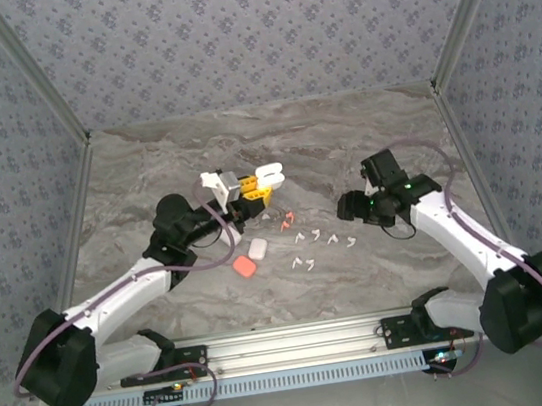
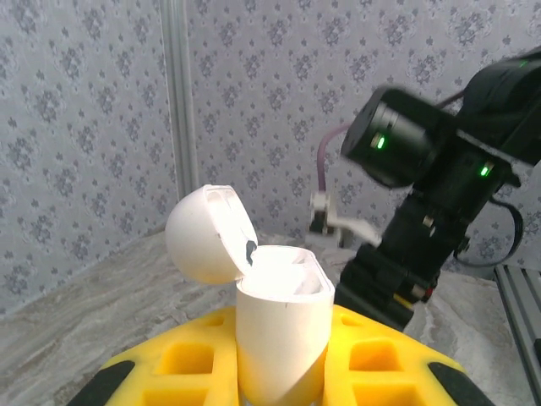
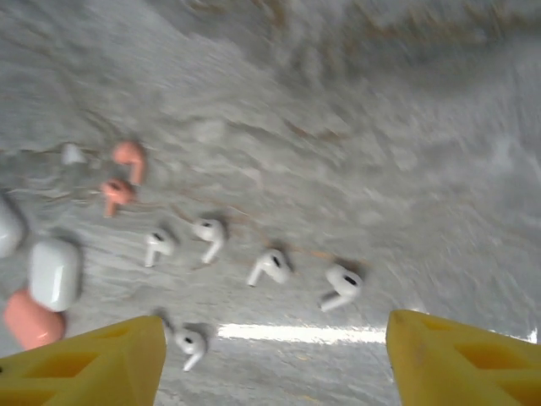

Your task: Insert wireless bluetooth earbuds into charging case

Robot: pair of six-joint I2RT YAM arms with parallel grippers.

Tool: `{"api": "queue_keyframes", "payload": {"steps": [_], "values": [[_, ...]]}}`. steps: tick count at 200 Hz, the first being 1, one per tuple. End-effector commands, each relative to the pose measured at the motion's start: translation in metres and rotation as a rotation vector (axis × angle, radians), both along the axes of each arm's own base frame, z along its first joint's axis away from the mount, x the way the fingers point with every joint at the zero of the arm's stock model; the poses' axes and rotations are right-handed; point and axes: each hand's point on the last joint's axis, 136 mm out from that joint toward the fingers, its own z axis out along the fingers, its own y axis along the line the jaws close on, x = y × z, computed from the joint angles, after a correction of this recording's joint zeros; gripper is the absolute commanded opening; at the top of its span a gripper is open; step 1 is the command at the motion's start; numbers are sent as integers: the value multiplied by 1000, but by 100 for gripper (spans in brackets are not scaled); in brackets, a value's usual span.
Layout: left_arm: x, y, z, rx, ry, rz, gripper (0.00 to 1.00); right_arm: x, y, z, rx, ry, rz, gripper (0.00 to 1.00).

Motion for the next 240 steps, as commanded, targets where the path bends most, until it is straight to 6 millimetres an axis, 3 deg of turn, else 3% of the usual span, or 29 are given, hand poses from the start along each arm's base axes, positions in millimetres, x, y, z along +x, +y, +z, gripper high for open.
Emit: {"api": "queue_keyframes", "payload": {"steps": [1, 30, 71, 131, 240], "values": [[-12, 3, 13, -10, -79, -20, 0, -11, -9, -29, -47, 90, -63, 66], [-14, 4, 14, -4, -80, -25, 0, -14, -7, -55, -52, 140, -82, 59], [-15, 4, 13, -2, -73, -26, 0, -12, -2, -74, -56, 158, -71, 50], [-13, 4, 13, 4, -68, -20, 0, -12, 3, -86, -52, 189, -50, 41], [-10, 1, 10, 18, -56, -19, 0, -21, 4, -103, -75, 244, -3, 35]]}}
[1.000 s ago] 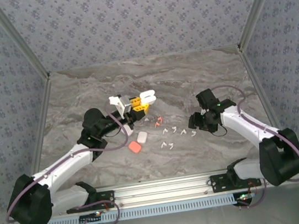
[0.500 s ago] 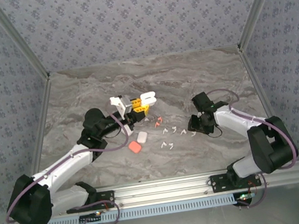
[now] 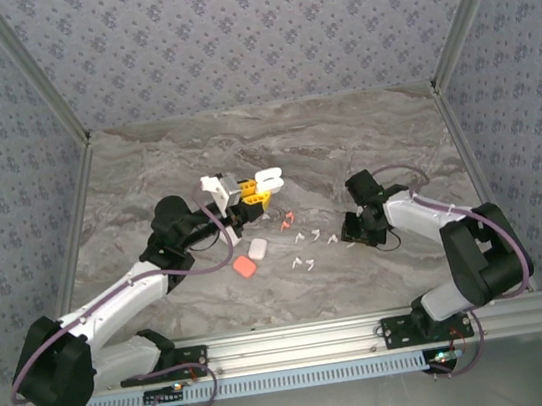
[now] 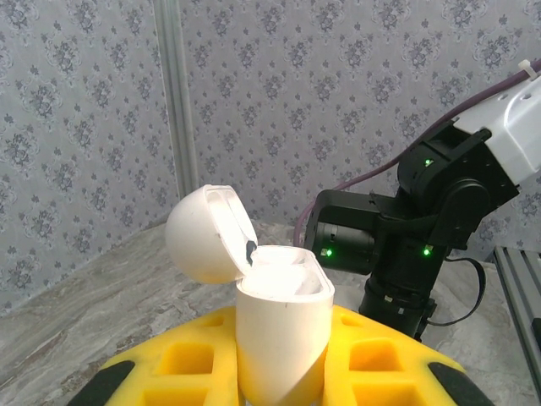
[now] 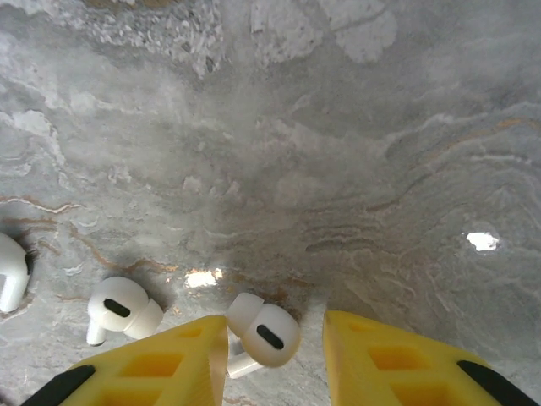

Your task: Insert wireless bluetooth earbuds into charging case

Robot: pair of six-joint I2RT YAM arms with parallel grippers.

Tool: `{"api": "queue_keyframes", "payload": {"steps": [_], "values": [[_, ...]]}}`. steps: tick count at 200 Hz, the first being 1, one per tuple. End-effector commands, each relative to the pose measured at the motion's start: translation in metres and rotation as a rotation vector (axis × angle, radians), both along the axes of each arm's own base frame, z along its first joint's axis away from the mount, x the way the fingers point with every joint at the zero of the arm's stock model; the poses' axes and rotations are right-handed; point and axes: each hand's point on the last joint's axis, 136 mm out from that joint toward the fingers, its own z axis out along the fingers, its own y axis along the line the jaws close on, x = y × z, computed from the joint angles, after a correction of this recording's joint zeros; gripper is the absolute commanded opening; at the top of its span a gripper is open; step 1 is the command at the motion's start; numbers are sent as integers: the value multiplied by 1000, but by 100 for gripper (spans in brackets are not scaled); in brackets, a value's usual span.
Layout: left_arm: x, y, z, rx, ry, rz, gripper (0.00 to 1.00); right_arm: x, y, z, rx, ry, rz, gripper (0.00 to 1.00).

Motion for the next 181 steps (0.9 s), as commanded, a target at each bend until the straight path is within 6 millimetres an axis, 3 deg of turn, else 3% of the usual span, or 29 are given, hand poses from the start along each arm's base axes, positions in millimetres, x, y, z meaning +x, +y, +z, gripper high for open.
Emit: {"api": "queue_keyframes", "payload": {"steps": [1, 74, 123, 149, 181], "values": [[-5, -1, 17, -23, -49, -17, 0, -7, 1, -8, -8, 23, 42, 35], [-3, -3, 17, -19, -39, -18, 0, -2, 6, -11, -17, 7, 95, 28], [-2, -3, 15, -12, -29, -18, 0, 4, 7, 1, -55, -44, 153, 22], [-2, -4, 11, -4, -21, -19, 0, 9, 5, 19, -83, -116, 193, 21], [-2, -4, 7, -11, 9, -27, 0, 21, 16, 72, -84, -334, 291, 21]]}}
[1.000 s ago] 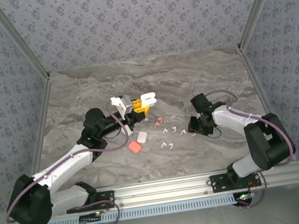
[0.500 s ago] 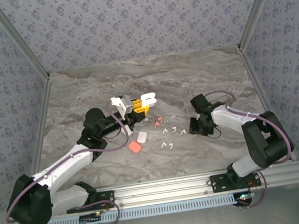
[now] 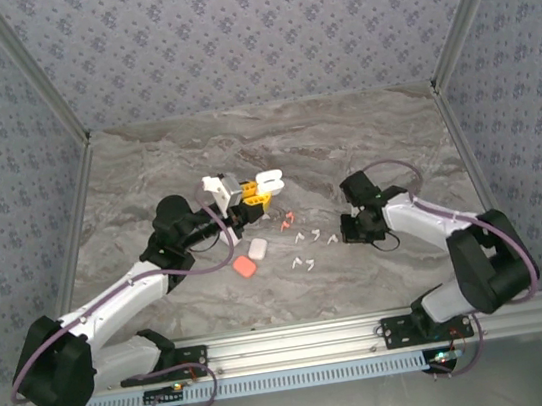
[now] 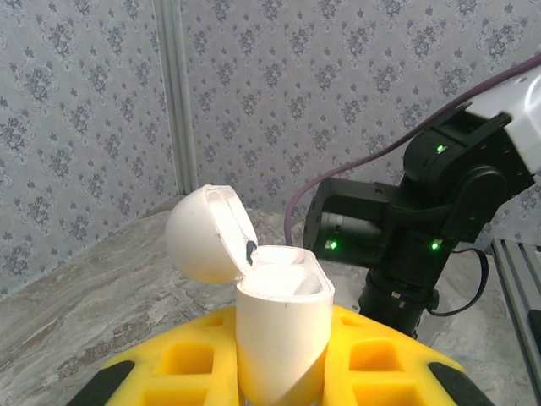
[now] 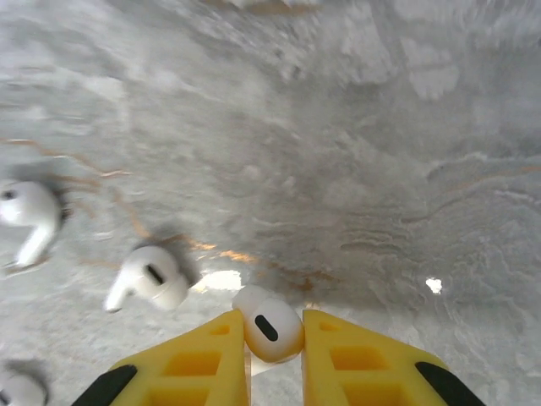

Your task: Insert wireless bluetooth earbuds into charging case

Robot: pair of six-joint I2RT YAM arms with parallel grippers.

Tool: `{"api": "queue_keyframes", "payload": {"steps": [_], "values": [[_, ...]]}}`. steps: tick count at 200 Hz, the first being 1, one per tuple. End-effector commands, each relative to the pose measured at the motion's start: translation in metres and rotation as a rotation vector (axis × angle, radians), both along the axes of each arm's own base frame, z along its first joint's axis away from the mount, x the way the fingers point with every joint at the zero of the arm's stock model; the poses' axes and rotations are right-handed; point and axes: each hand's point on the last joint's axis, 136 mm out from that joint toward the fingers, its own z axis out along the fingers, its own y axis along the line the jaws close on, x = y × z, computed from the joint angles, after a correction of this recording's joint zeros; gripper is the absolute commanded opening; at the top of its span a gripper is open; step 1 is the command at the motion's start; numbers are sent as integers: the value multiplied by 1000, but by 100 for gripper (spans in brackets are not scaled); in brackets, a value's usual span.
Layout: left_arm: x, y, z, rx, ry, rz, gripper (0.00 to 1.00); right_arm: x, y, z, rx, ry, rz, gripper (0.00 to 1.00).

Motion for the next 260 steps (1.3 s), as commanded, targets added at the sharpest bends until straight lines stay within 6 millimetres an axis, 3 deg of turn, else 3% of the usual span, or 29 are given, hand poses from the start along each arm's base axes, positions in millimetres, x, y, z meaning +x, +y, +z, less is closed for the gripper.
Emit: {"api": "queue_keyframes", "payload": {"steps": [1, 73, 97, 122, 153, 186, 260], "values": [[-3, -4, 15, -32, -19, -28, 0, 17, 8, 52, -3, -207, 97, 21], [-2, -16, 11, -57, 57, -60, 0, 17, 53, 225, 108, -821, 382, 22], [-2, -20, 10, -60, 66, -67, 0, 10, 71, 269, 158, -943, 471, 21], [-1, -23, 10, -63, 73, -70, 0, 3, 88, 298, 189, -1031, 551, 22], [-1, -26, 11, -64, 73, -78, 0, 1, 106, 311, 206, -1074, 617, 22], [-1, -27, 13, -68, 70, -81, 0, 5, 122, 304, 207, -1049, 662, 22], [-5, -24, 16, -63, 56, -83, 0, 12, 133, 290, 211, -1021, 681, 22]]}}
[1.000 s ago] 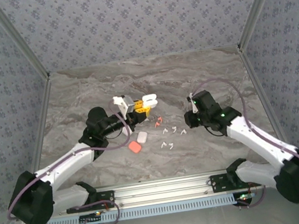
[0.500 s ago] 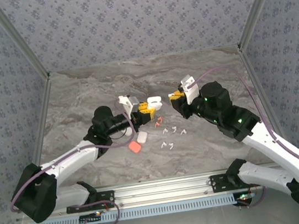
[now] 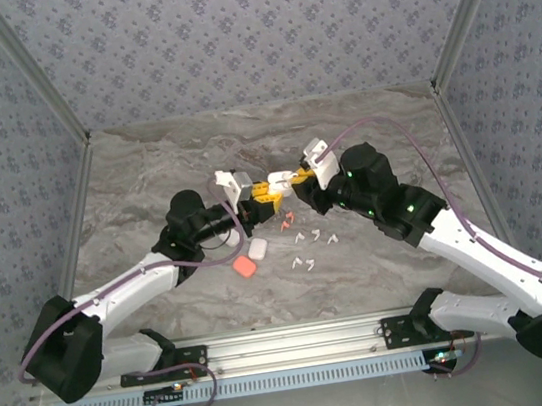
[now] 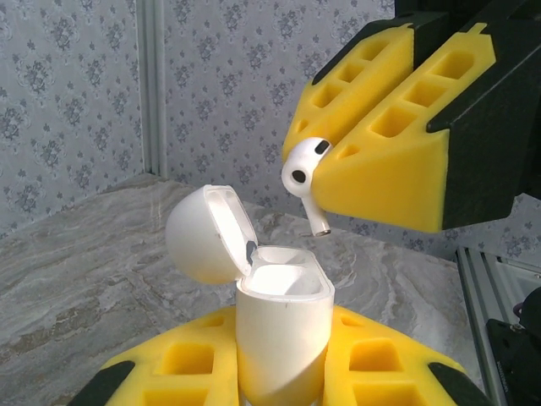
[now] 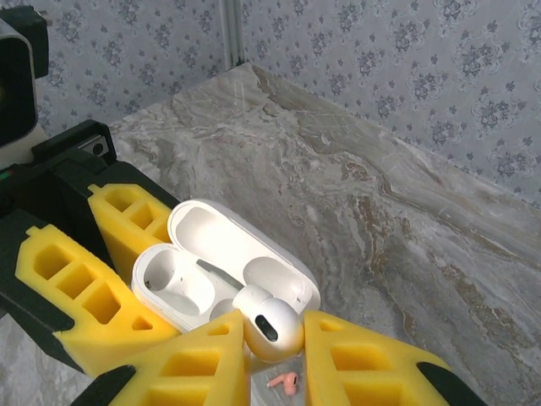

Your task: Insert wireless bluetooth earbuds into charging case

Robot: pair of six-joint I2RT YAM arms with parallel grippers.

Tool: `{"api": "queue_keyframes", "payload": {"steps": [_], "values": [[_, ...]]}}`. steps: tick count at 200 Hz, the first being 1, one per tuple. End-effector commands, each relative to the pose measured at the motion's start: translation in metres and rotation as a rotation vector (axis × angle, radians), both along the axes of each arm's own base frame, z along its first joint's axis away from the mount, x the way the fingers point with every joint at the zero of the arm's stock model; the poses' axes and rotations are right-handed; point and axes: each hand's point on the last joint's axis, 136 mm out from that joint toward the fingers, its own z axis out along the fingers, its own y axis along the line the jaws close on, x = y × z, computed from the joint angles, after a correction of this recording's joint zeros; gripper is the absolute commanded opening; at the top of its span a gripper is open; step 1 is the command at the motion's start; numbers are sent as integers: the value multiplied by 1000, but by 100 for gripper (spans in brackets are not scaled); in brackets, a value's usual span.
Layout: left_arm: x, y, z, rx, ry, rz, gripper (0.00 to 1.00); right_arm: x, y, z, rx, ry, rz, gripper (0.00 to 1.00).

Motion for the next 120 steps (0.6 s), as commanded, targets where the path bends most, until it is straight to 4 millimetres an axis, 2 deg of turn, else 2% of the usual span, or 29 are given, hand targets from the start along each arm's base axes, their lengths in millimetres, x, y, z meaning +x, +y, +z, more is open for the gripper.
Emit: {"api": "queue_keyframes", "payload": {"steps": [1, 120], "values": [[-7, -1, 29, -47, -66, -27, 0, 0, 7, 18, 33, -46, 27, 22], [-11, 1, 33, -55, -77, -32, 0, 10, 3, 0, -41, -49, -14, 22]]}}
